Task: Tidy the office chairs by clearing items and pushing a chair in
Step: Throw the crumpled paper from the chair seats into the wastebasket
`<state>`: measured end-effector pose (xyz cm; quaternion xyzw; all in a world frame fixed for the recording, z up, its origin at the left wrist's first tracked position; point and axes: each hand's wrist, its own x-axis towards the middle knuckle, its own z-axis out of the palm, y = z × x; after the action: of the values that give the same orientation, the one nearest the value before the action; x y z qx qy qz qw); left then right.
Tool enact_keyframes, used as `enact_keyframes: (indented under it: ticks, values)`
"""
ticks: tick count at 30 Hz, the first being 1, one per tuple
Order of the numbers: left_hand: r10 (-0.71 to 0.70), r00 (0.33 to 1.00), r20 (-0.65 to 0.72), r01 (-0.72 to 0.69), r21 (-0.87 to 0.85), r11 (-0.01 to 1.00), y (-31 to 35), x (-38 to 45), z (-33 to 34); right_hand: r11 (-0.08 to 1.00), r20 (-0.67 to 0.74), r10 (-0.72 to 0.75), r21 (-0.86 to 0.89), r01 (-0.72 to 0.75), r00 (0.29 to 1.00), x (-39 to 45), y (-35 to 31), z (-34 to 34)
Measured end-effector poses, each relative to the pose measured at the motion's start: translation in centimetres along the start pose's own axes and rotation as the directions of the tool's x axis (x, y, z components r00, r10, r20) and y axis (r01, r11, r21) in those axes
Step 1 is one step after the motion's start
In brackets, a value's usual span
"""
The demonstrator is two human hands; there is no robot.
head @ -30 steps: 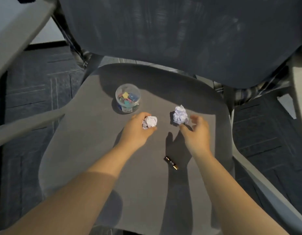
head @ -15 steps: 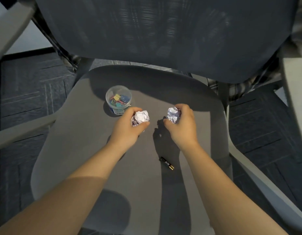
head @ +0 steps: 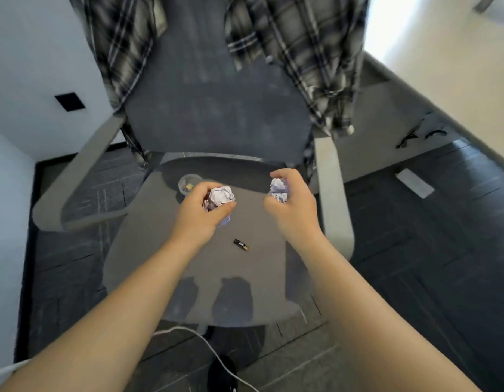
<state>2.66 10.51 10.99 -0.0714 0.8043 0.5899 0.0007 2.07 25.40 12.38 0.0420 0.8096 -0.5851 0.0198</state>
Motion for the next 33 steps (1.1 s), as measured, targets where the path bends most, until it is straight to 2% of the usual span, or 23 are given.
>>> enact_keyframes:
  ticks: [3,9,12,16,20,25,28,31,33]
  values:
    - [0.054,0.997,0.047,-0.054,0.005,0.999,4.5,-3.5,1.8,0.999,-0.04,-0.033,-0.033,0.031,0.999,-3.9,-2.2,-4.8]
    - [0.156,0.963,0.219,-0.154,-0.028,0.988,12.9,-8.4,7.0,0.999,-0.244,-0.025,-0.036,0.017,0.969,-10.2,-5.0,-15.3]
    - [0.205,0.919,0.336,-0.193,-0.071,0.979,16.5,-10.5,10.9,0.999,-0.364,0.023,-0.024,-0.034,0.931,-13.9,-5.4,-20.3]
    - [0.272,0.811,0.519,-0.234,-0.138,0.962,20.3,-13.9,16.6,0.993,-0.543,0.098,-0.006,-0.121,0.834,-19.6,-5.3,-26.1]
    - [0.321,0.628,0.709,-0.29,-0.169,0.942,23.2,-18.3,21.3,0.98,-0.725,0.139,0.001,-0.201,0.674,-26.4,-5.2,-29.9]
    - [0.31,0.39,0.867,-0.353,-0.171,0.92,24.6,-25.0,25.7,0.948,-0.893,0.194,0.064,-0.313,0.405,-35.8,-3.9,-31.9]
    - [0.275,0.251,0.928,-0.4,-0.159,0.903,23.9,-29.3,28.2,0.92,-0.935,0.26,0.165,-0.355,0.24,-41.4,-2.1,-32.0]
    - [0.222,0.145,0.964,-0.431,-0.141,0.891,22.3,-33.8,30.5,0.892,-0.946,0.312,0.262,-0.368,0.083,-46.7,0.1,-31.9]
    - [0.198,0.092,0.976,-0.455,-0.136,0.88,21.1,-37.0,32.1,0.87,-0.942,0.334,0.299,-0.392,0.022,-50.2,1.7,-32.2]
